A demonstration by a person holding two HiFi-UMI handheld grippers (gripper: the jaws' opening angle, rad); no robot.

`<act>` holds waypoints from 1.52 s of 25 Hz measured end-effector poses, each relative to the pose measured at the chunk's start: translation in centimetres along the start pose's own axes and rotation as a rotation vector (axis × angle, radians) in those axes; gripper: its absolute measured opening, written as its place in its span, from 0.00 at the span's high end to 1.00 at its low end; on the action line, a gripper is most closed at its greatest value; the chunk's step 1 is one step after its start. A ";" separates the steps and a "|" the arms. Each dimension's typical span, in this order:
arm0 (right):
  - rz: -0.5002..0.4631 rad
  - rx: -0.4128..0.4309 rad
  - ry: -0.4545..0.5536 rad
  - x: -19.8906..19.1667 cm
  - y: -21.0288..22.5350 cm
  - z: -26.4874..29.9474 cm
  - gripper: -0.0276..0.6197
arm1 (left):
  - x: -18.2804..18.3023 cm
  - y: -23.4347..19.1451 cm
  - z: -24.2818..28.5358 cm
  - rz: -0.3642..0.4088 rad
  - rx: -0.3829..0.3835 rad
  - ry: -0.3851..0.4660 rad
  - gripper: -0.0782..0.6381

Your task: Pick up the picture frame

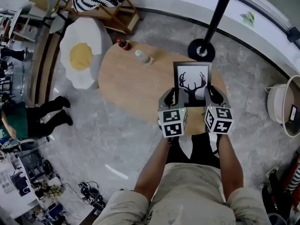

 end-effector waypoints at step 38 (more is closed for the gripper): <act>-0.231 0.031 0.772 28.8 -6.4 -19.3 0.85 | 28.3 6.6 -19.0 0.267 -0.038 0.770 0.78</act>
Point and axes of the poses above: the fingertips, and each gripper's own axes: z forward along the fingers, y to its right, x out of its top, the point moved 5 cm from there along -z, backward along the fingers
